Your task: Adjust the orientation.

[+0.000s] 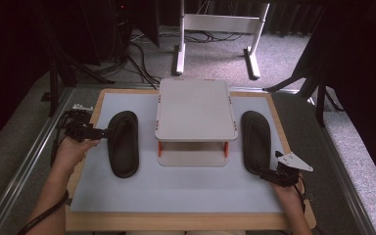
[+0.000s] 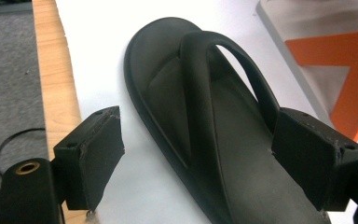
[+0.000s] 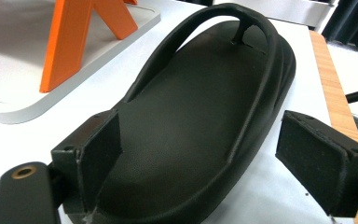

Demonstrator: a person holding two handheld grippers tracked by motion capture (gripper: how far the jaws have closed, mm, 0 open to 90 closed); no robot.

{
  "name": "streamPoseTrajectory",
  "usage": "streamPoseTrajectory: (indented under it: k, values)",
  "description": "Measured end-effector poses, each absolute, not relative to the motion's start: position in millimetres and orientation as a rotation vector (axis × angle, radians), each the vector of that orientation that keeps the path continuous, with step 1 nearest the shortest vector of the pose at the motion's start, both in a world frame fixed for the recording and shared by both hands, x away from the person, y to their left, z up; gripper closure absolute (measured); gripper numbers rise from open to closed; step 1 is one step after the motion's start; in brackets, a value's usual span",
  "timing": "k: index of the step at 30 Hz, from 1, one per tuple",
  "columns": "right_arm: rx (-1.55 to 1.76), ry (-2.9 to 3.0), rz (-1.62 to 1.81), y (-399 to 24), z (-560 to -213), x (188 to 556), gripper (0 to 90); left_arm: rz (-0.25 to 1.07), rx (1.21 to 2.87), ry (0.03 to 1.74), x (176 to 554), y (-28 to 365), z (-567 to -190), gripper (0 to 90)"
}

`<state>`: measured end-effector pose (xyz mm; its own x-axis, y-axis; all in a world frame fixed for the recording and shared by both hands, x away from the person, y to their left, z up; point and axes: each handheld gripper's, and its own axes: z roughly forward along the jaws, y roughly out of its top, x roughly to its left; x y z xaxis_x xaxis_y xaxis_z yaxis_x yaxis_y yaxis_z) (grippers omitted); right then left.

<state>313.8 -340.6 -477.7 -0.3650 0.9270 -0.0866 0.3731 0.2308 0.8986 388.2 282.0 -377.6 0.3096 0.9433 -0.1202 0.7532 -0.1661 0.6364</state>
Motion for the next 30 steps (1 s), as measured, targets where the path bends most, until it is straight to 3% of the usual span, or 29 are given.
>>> streamPoseTrajectory:
  k: [9,12,18,26,30]
  values:
    - [1.191,1.864,1.094,-340.5,-477.7,313.7,13.4,0.269,2.071,1.588,417.5,277.9,-368.2,24.3]
    - [1.192,1.865,1.094,-340.4,-477.8,313.7,13.4,0.211,2.049,1.654,427.6,278.6,-372.8,30.5]
    - [1.189,1.866,1.095,-340.6,-477.8,313.6,13.5,0.126,2.088,1.657,439.5,271.6,-384.4,32.4]
    - [1.187,1.869,1.094,-340.6,-477.8,313.6,13.5,0.089,2.168,1.676,447.8,261.0,-405.2,37.7]
    - [1.186,1.87,1.094,-340.5,-477.8,313.5,13.5,0.074,2.203,1.663,448.7,257.9,-413.3,46.2]
